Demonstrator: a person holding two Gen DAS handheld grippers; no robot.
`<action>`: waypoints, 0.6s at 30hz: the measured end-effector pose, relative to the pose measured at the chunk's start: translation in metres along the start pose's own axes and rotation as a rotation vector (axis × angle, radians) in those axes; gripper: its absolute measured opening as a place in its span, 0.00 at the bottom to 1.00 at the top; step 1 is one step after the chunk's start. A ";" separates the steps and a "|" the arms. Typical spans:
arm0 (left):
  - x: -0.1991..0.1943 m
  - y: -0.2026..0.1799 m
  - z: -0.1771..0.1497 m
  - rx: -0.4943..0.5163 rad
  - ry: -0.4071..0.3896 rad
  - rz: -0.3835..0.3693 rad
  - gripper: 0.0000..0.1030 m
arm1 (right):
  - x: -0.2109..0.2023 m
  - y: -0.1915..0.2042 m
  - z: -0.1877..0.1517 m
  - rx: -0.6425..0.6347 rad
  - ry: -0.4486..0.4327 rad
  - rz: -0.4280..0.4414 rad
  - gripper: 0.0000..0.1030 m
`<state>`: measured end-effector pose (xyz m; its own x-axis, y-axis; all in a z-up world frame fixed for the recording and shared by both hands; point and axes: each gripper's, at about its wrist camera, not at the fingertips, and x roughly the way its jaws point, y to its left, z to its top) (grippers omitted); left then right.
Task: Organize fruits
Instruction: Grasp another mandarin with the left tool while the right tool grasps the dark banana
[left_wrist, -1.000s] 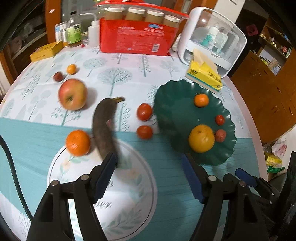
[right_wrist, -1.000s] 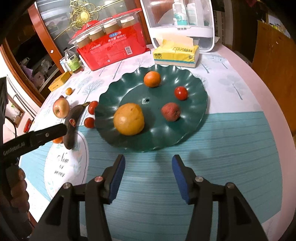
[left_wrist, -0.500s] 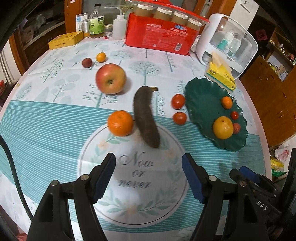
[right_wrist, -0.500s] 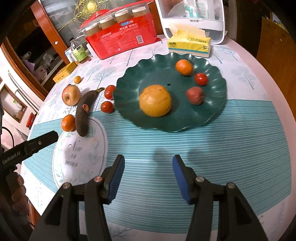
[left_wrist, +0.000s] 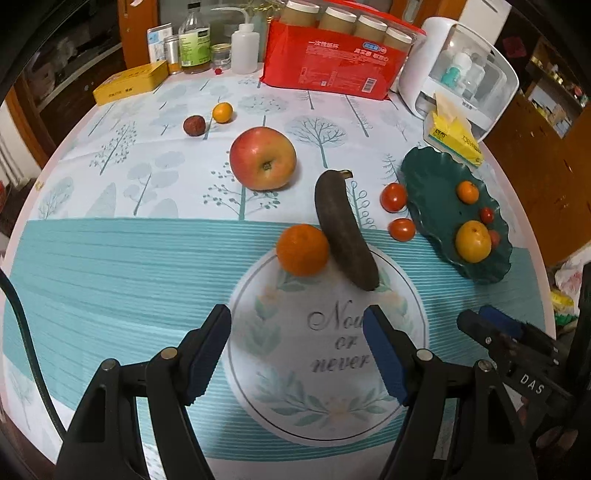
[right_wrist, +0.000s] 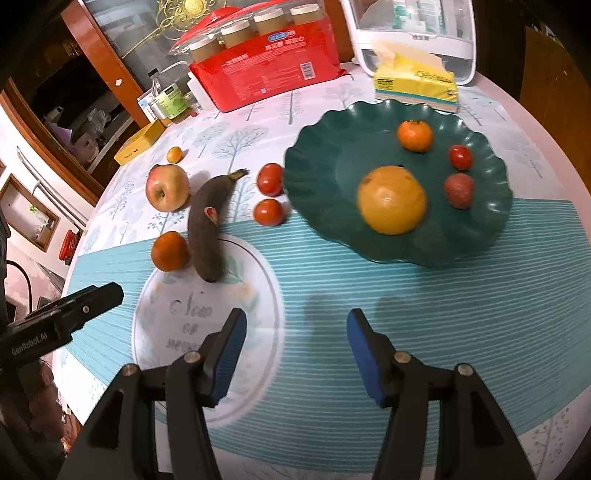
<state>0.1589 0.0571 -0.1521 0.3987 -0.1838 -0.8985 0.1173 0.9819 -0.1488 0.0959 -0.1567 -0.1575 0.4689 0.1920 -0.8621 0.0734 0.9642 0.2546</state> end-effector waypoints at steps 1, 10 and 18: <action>0.000 0.002 0.002 0.009 0.002 -0.002 0.70 | 0.003 0.005 0.002 -0.002 0.001 0.003 0.59; 0.020 0.016 0.028 0.084 0.042 -0.038 0.73 | 0.024 0.046 0.026 -0.090 -0.003 0.020 0.63; 0.045 0.023 0.045 0.100 0.077 -0.083 0.73 | 0.048 0.074 0.044 -0.220 -0.010 0.018 0.65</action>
<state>0.2202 0.0693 -0.1771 0.3138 -0.2563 -0.9142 0.2388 0.9532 -0.1853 0.1628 -0.0839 -0.1607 0.4769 0.2091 -0.8537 -0.1287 0.9774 0.1676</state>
